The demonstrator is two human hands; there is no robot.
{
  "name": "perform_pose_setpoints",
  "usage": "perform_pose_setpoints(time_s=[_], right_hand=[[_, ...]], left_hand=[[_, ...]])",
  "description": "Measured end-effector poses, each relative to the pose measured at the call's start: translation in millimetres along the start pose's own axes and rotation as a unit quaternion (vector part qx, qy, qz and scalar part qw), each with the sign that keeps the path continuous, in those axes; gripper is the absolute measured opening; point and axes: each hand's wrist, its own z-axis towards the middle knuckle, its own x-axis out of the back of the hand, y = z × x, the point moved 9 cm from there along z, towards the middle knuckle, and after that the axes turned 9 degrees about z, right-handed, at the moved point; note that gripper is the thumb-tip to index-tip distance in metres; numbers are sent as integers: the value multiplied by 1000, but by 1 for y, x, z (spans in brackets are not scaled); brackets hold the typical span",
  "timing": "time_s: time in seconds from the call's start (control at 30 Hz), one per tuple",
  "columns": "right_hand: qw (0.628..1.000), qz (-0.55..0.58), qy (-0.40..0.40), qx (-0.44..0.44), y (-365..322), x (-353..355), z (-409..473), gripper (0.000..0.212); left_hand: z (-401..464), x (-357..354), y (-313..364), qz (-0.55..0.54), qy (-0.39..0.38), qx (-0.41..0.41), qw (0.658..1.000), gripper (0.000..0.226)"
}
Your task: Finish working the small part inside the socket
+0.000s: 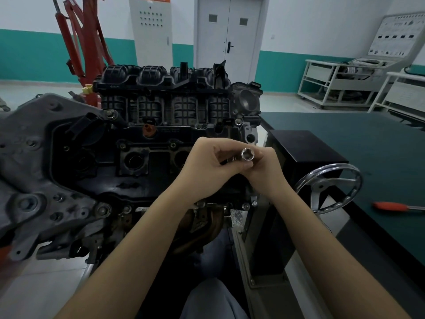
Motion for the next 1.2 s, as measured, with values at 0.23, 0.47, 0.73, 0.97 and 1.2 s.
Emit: perform_pose_setpoints(time_s=[0.23,0.47,0.73,0.97,1.2], right_hand=[[1000,27,10,4,-4,-1,1,29],[999,-3,32,-6,0,5,0,31],[1000,-4,-2,-3,0,-2,-1,33],[1000,4,6,-1,-1,-2,4,24],[1000,-22,2,5,-3,-1,1,32]], left_hand=[[-1,11,1,47,76,-1,996,20],[-1,0,2,-5,-25,-9,1000,32],[-1,2,0,-1,4,1,1000,32],[-2,9,1,44,66,8,997,24],[-2,3,0,-17,6,6,1000,28]])
